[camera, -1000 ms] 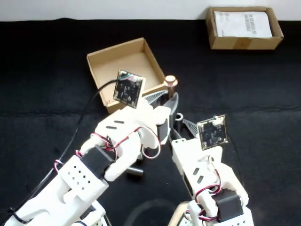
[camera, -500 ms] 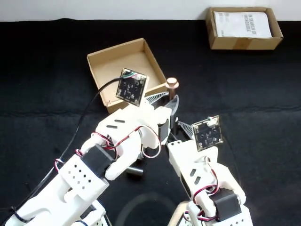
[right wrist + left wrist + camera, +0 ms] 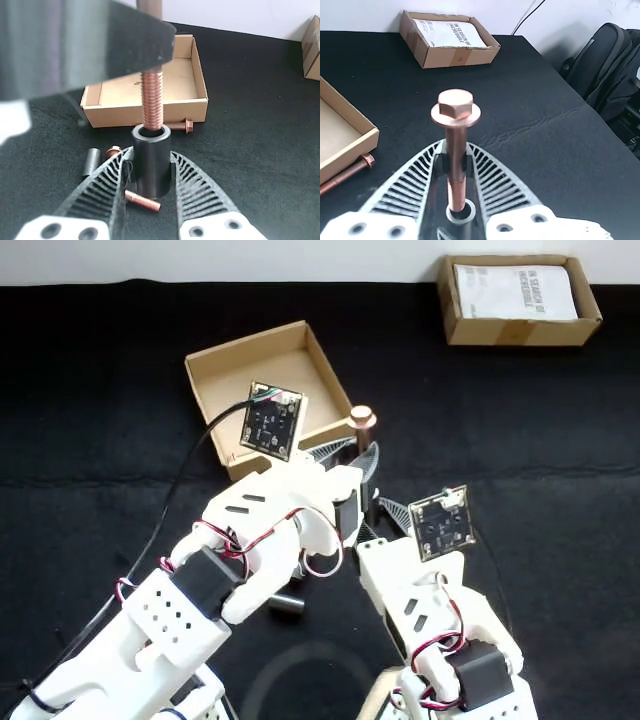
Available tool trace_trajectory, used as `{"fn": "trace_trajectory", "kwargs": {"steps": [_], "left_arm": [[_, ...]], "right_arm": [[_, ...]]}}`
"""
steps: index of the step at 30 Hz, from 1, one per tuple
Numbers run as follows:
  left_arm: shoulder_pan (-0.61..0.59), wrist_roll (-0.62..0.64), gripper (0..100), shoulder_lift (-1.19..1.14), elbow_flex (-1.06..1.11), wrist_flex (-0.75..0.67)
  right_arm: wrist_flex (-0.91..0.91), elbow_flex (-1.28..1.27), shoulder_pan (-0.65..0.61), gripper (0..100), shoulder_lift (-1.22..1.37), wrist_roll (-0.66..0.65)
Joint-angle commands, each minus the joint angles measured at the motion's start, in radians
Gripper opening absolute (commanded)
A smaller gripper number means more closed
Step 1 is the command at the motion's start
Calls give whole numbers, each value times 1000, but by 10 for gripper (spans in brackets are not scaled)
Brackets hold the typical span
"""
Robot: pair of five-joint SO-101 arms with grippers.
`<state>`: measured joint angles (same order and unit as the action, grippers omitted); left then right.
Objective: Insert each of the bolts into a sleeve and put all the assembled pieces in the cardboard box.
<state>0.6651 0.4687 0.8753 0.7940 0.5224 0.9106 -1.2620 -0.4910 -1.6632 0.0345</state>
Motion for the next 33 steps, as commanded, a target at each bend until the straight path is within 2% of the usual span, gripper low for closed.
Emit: {"fn": "trace_trajectory", "kwargs": {"steps": [1, 7, 17, 20, 25, 33], "left_arm": [[22, 9, 8, 7, -2, 5], [22, 8, 8, 8, 25, 9], [25, 5, 12, 8, 19, 115], [25, -38, 82, 8, 18, 161], [25, -37, 232, 8, -65, 319], [31, -74, 238, 8, -286, 632]], "right_arm": [[-21, 5, -4, 7, -5, 6], [-21, 5, -4, 7, -5, 6], [-21, 5, -4, 7, -5, 6], [-21, 5, -4, 7, -5, 6], [-21, 5, -4, 7, -5, 6], [-38, 5, 22, 7, -4, -32]]}}
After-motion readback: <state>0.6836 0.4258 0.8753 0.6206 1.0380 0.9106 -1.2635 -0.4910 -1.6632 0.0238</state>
